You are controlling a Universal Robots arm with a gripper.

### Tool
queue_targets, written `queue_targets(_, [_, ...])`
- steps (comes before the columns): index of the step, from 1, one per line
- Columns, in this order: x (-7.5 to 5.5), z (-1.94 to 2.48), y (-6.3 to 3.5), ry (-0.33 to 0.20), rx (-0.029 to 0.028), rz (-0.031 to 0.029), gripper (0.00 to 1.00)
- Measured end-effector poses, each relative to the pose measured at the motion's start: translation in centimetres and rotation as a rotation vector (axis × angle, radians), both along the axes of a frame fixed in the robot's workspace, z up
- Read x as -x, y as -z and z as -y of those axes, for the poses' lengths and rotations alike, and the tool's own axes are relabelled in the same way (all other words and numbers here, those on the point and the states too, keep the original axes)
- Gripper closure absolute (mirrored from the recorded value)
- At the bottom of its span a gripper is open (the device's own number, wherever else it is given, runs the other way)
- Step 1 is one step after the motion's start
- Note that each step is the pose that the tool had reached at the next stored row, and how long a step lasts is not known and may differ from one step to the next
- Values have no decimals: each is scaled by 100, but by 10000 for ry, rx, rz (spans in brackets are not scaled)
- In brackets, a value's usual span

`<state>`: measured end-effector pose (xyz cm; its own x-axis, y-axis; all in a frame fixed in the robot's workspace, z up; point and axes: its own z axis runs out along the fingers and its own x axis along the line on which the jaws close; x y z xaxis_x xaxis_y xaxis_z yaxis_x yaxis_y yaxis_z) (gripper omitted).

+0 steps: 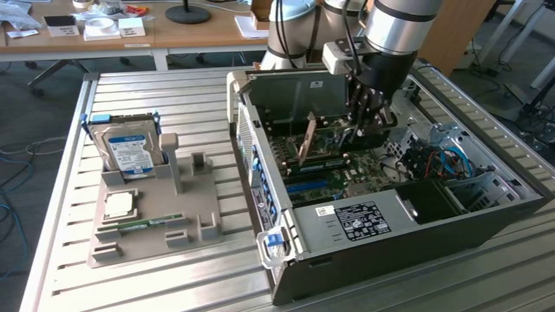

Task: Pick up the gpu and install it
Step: 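Insert the gpu into the slot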

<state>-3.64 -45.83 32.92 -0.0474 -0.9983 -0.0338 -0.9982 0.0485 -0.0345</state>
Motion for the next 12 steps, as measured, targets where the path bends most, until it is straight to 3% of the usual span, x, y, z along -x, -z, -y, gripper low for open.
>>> queue_targets(12, [62, 4, 80, -9, 5, -4, 73])
